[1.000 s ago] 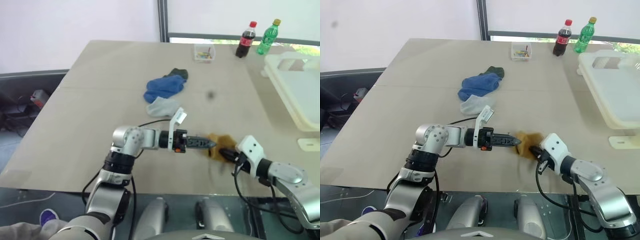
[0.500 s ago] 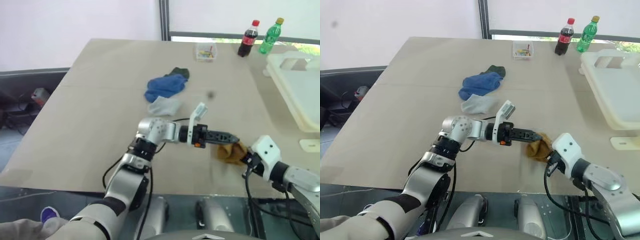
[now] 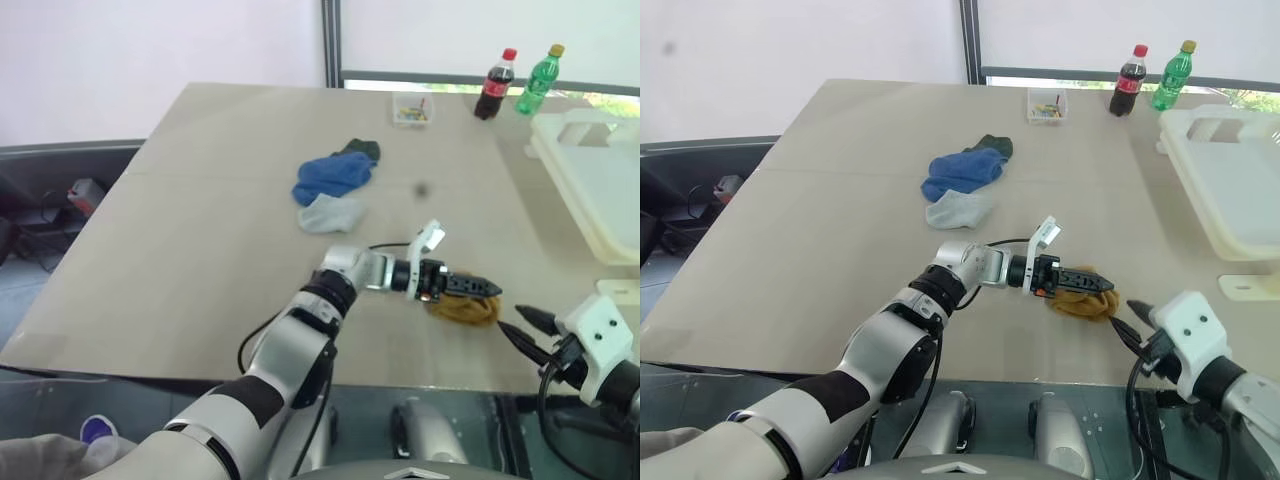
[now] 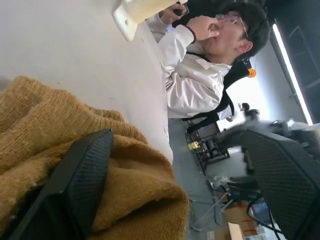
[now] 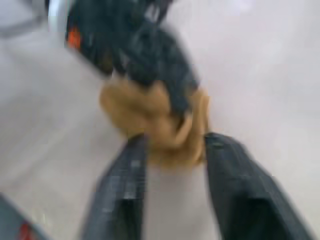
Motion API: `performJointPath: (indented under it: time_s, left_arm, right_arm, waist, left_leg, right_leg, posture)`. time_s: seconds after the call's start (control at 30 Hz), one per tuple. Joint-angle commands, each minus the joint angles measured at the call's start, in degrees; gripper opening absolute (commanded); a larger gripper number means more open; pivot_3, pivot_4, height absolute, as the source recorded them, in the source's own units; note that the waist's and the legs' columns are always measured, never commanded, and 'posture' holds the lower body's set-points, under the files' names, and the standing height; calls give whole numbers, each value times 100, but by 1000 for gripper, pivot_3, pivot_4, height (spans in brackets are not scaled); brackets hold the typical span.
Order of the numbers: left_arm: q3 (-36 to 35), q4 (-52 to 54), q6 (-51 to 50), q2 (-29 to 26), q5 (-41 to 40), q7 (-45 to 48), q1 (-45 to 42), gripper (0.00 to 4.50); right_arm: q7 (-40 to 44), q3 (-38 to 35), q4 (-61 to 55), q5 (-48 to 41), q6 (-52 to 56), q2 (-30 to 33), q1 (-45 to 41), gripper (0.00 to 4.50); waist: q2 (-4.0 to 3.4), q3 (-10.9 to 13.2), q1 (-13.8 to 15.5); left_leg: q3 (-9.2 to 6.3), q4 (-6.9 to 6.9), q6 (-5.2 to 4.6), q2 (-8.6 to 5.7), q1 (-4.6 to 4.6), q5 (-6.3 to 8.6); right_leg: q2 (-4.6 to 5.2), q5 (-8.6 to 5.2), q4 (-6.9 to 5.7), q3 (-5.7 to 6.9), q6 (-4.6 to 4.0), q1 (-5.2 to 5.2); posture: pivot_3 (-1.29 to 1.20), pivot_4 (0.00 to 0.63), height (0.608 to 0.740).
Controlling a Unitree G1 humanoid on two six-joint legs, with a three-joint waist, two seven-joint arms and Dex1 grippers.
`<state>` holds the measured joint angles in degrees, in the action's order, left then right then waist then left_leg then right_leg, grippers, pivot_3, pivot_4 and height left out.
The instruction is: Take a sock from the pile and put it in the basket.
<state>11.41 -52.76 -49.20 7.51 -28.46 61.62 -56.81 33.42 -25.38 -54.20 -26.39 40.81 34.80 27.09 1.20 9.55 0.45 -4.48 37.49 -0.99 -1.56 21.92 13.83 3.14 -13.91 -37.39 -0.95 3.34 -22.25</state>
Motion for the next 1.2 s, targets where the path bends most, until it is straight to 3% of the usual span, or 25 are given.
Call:
performJointPath:
  time_s: [0.03, 0.13, 0.3, 0.47, 0.67, 0.97, 1.07, 1.2]
  left_arm:
    - [48, 1100, 241, -247, 123, 212, 245, 4500]
    - [-75, 2403, 160, -895, 112, 141, 582, 4500]
    - [-11, 3989, 615, -1928, 398, 102, 1194, 4500]
    - [262, 5425, 1222, -2833, 709, 225, 2076, 4500]
    - [106, 6399, 1317, -3217, 619, 16, 2675, 4500]
    - [21, 6543, 2408, -3306, 659, -17, 3171, 4500]
    - [69, 6481, 2647, -3402, 740, 60, 3175, 4500]
    - [38, 6458, 2858, -3373, 709, 24, 3194, 4500]
  right_arm:
    - [-227, 53, -73, -340, 359, 30, -419, 3168]
    - [-460, 361, 229, -666, 833, -38, -1074, 4473]
    - [-786, 996, 745, -971, 1423, -211, -2207, 4473]
    - [-1334, 1547, 1501, -516, 1961, -170, -2734, 4473]
    - [-1548, 1635, 1922, -488, 2758, -115, -2759, 4473]
    - [-1334, 2073, 2611, -539, 3255, -116, -2973, 4473]
    - [-1128, 2425, 2950, -498, 3162, -93, -2982, 3273]
    - [-1124, 2236, 3111, -506, 3145, -237, -2987, 1320]
  waist:
    - [-5, 3, -7]
    - [-12, 5, -136]
    - [-34, 0, -84]
    - [-35, 2, -47]
    - [-36, 3, 34]
    - [-9, -18, 23]
    - [25, -49, 16]
    - [46, -72, 15]
  left_leg:
    - [1, 0, 0, 3, 4, 0]
    - [9, -10, 1, 9, 31, -1]
    - [11, -15, 4, 3, 99, -3]
    - [16, -17, 4, -11, 106, -3]
    - [11, -16, 0, -13, 110, -1]
    - [8, -9, -4, -9, 79, 0]
    - [7, -8, -4, -5, 59, 1]
    - [-3, -22, -11, 18, -11, 7]
  right_leg:
    - [0, 1, 0, -1, 1, -3]
    - [-5, 4, -4, -12, 3, -41]
    - [-5, 19, -42, -27, -30, -126]
    - [9, 19, -24, -35, -29, -127]
    - [15, 20, -26, -25, -28, -127]
    - [4, 19, -22, -17, -27, -94]
    - [0, 18, -17, -15, -28, -76]
    - [-13, -9, 44, 5, -29, 20]
  posture:
    - [0, 150, 740]
    - [0, 150, 740]
    - [0, 150, 740]
    - [0, 150, 740]
    - [0, 150, 740]
    - [0, 150, 740]
    - [0, 150, 740]
    - [0, 150, 740]
